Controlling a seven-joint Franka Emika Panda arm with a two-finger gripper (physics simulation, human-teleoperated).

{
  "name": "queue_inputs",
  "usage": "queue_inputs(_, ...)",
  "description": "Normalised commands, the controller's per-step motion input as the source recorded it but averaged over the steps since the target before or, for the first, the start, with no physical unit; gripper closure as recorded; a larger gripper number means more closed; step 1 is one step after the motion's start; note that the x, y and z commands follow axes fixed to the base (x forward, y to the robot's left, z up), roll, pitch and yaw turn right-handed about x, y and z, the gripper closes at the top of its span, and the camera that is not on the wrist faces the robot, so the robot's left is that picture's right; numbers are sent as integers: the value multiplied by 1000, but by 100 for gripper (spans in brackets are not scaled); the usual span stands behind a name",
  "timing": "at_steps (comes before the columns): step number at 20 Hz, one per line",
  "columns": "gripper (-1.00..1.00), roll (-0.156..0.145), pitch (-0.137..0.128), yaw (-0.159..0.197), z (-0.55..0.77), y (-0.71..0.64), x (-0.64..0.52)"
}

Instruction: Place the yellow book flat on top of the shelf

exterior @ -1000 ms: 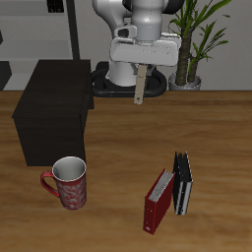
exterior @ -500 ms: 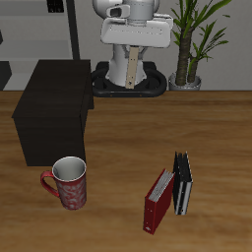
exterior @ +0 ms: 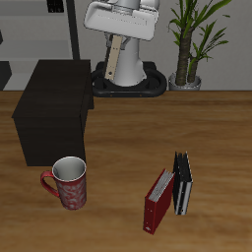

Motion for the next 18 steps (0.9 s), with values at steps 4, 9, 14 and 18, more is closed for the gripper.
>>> queue_inputs(4, 100, -117, -64, 78, 298, -452, 14)
queue_inputs(9, 100, -105, -72, 54, 287, -405, 11)
queue_inputs(14, 100, -82, -48, 30, 92, -368, 46)
queue_inputs(18, 100, -90, 7, 33, -51, -452, 142)
